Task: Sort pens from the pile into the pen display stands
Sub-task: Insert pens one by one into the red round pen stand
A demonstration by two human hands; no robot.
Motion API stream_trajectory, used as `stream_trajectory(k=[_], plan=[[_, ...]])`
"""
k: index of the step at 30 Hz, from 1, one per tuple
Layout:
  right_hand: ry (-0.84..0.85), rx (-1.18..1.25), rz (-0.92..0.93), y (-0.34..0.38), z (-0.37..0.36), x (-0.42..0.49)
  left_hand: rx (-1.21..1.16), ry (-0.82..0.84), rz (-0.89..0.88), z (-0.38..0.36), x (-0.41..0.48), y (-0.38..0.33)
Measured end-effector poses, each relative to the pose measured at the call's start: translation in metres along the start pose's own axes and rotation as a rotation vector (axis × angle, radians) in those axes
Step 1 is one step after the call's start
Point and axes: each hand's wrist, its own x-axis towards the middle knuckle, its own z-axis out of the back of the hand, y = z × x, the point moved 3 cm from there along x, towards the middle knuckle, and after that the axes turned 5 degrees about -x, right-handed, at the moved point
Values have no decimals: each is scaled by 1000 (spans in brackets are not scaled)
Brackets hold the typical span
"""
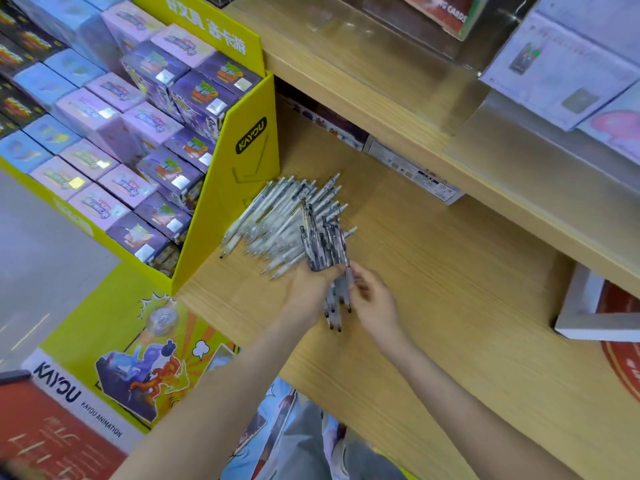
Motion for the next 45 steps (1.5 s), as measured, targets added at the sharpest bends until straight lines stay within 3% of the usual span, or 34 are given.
stream_trajectory(k=[4,15,18,20,25,29,40,45], plan=[[-15,106,26,-1,22,-27,-174,156,81,-23,-32,0],[-94,143,7,-49,163,-151,127,470,12,-129,-148,49],[-61,250,-13,-71,216,-193,260,568,-68,-178,-195,74],[-57,185,-33,-91,248,-214,344,604,-140,-212,-226,97],[-58,104,-38,-146,322,-261,359,544,-211,-286,-288,151],[56,179,0,-175,377,-279,302,533,-161,-327,-310,174],[247,203,136,-230,486,-219,129,362,-135,-447,-294,199],[330,221,215,-223,559,-189,41,254,-149,-497,-301,189]])
